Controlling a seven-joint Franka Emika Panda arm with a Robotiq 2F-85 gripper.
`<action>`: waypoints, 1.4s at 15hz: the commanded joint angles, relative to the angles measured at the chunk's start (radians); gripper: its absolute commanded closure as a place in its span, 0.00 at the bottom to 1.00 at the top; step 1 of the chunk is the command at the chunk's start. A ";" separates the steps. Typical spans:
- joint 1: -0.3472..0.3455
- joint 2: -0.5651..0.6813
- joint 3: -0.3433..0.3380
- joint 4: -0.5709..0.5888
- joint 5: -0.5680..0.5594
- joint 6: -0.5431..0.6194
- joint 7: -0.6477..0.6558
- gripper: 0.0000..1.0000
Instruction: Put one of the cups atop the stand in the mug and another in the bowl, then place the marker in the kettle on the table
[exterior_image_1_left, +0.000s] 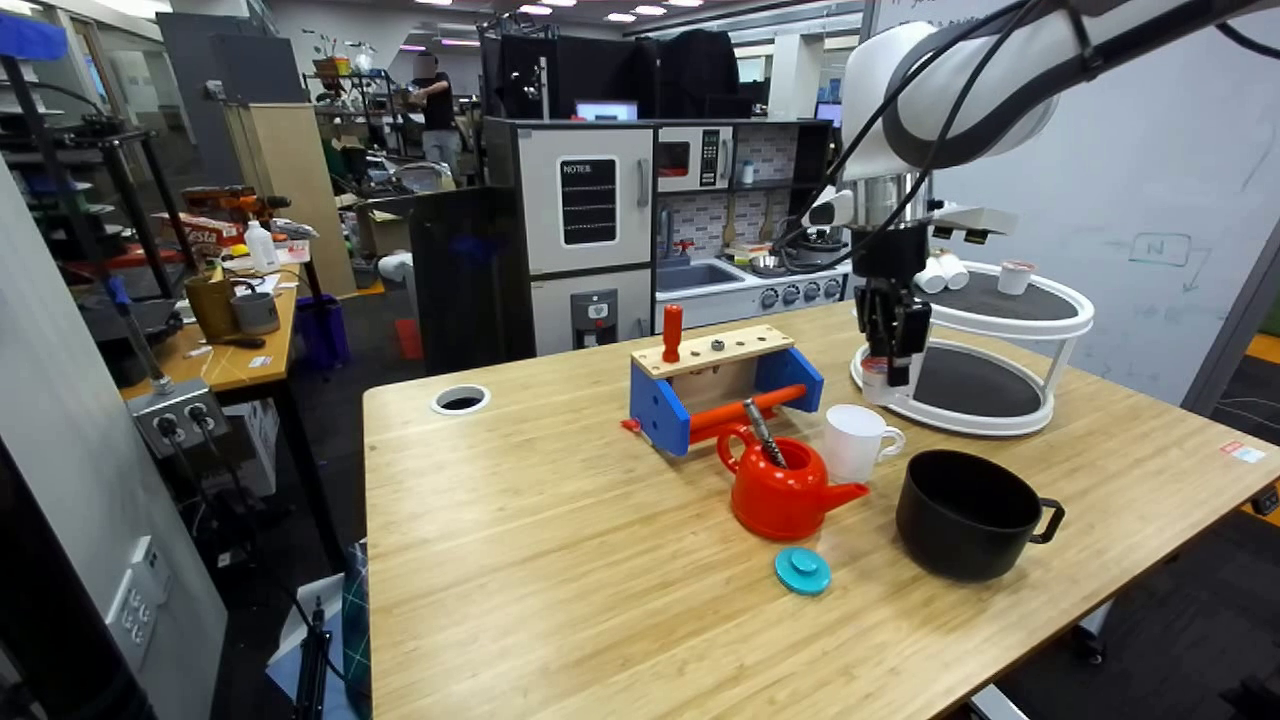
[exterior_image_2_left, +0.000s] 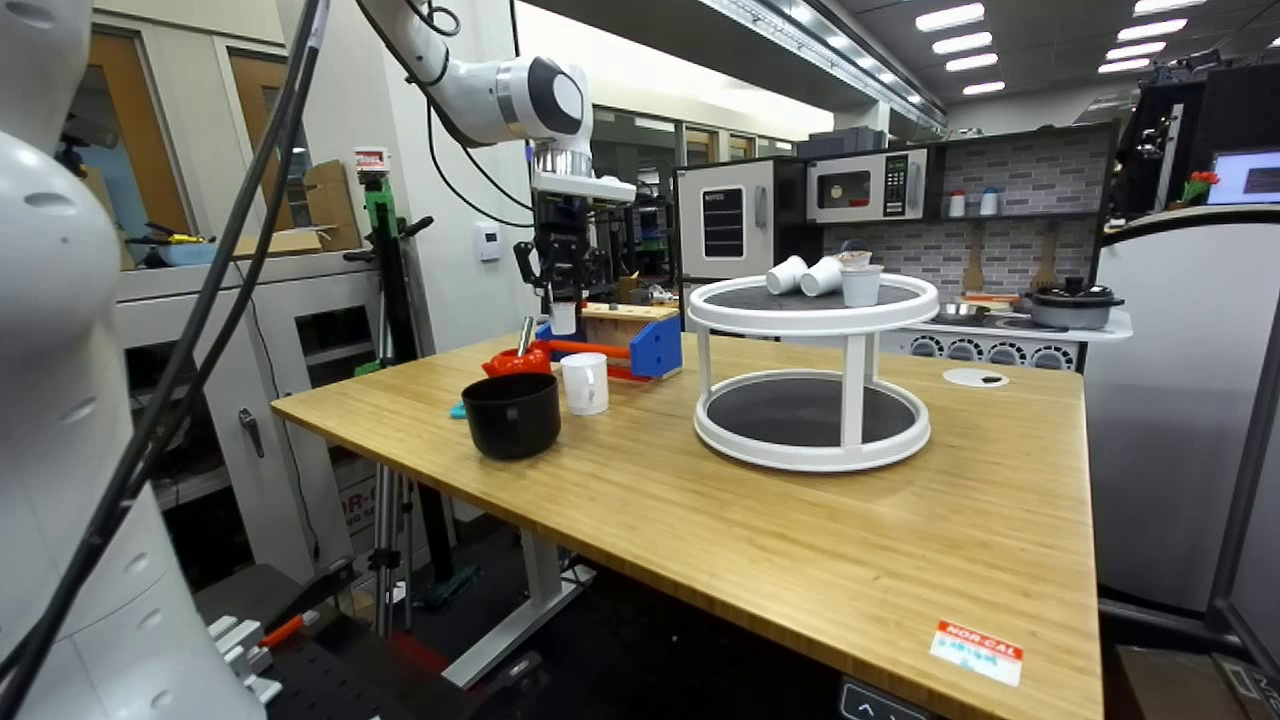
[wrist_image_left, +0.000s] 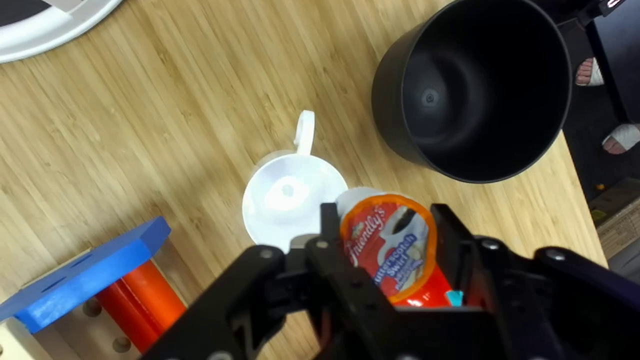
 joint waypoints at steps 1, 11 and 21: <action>0.004 0.071 0.004 0.095 -0.017 -0.034 0.002 0.77; -0.012 0.131 0.008 0.133 0.006 -0.054 -0.002 0.77; -0.017 0.151 0.010 0.141 0.009 -0.084 -0.008 0.77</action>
